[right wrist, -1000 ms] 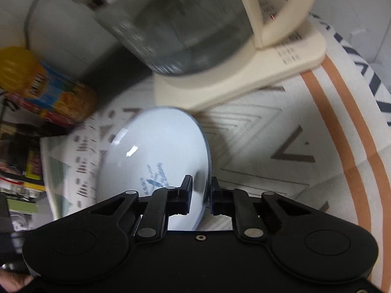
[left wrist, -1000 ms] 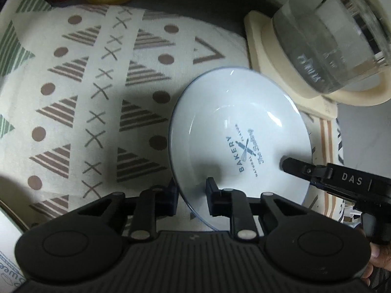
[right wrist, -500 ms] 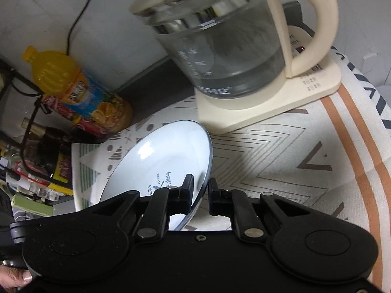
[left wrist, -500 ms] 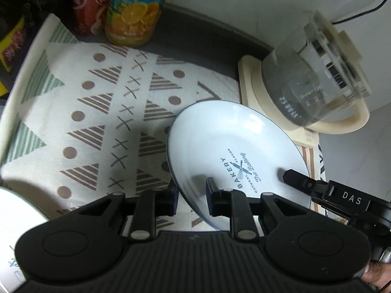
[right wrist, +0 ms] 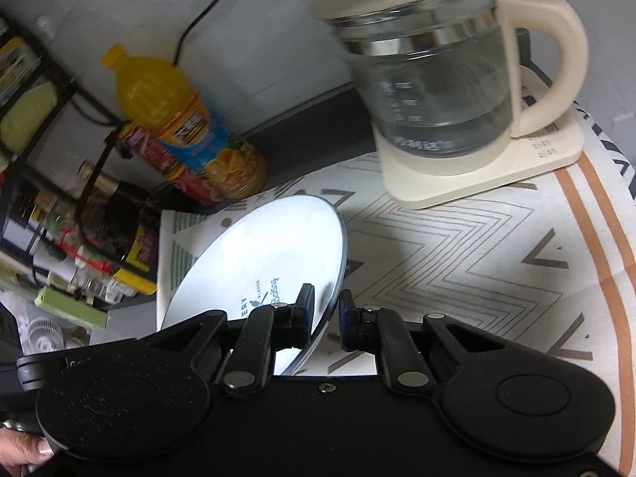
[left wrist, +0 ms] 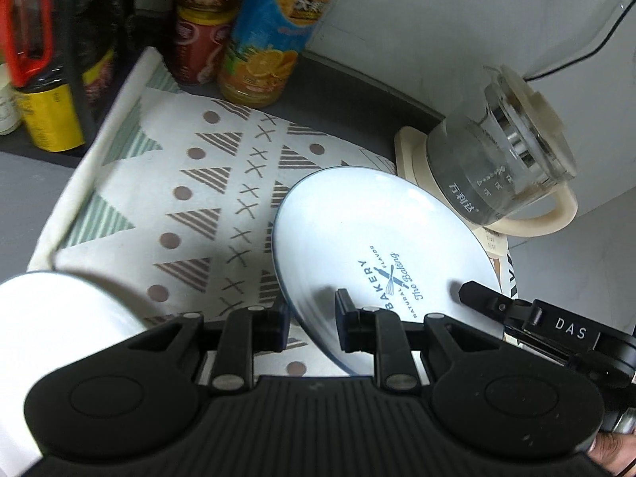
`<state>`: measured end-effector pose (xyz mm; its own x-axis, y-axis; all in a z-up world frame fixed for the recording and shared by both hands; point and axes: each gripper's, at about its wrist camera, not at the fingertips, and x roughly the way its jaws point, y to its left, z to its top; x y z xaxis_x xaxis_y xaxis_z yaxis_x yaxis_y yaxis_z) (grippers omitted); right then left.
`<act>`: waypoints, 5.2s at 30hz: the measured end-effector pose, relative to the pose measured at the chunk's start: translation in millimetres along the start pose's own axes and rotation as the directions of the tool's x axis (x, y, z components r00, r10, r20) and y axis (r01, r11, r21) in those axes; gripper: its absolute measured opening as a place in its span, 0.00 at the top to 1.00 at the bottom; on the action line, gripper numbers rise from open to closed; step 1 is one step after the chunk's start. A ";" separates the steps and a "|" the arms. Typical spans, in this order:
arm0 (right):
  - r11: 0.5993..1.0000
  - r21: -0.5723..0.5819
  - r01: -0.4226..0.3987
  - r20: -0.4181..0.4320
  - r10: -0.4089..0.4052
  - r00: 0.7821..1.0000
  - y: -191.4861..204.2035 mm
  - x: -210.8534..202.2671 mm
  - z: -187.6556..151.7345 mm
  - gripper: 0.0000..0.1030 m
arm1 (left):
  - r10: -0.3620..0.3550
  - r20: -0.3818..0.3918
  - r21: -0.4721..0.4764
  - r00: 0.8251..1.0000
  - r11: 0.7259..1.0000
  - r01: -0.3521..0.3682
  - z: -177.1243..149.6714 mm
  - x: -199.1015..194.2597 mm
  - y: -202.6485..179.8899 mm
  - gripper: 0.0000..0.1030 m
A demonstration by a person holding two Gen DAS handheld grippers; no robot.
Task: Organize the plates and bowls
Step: 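Lift the 'Bakery' plate and carry it over the plate stack, then lower the 'Bakery' plate onto the stack and open both tools, then raise both open tools away from the plate stack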
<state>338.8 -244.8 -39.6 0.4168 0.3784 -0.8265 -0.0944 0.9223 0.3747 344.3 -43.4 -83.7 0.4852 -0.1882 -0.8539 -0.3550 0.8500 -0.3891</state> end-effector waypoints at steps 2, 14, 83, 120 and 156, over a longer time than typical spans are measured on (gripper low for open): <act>1.000 -0.013 -0.007 -0.002 0.007 1.000 5.8 -1.2 -5.1 0.87 | 0.010 0.016 -0.003 1.000 1.000 -0.010 -3.3 -8.0 4.9 0.79; 0.993 -0.095 -0.069 -0.031 0.067 0.997 47.5 -1.0 -35.6 0.87 | 0.043 0.064 -0.088 0.997 0.995 -0.037 -30.9 -51.0 43.6 0.79; 0.934 -0.356 -0.033 -0.189 -0.038 0.981 137.9 60.5 -135.2 0.91 | 0.276 0.043 -0.249 0.960 0.934 -0.257 -101.5 -102.6 162.3 0.72; 0.951 -0.303 0.054 0.031 -0.047 0.998 125.8 -2.5 -119.5 0.18 | 0.362 0.126 -0.290 0.924 0.904 -0.315 -83.5 -123.0 167.3 0.31; 0.981 -0.058 0.183 0.281 -0.160 0.946 20.0 -135.7 -150.1 0.01 | 0.206 0.207 0.038 0.956 0.975 -0.218 -105.9 -133.8 17.3 0.16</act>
<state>144.6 -266.0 17.1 0.6634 0.1889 -0.7241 -0.0686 0.9789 0.1925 188.6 -55.6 -12.8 0.5563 0.0971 -0.8253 -0.4219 0.8886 -0.1799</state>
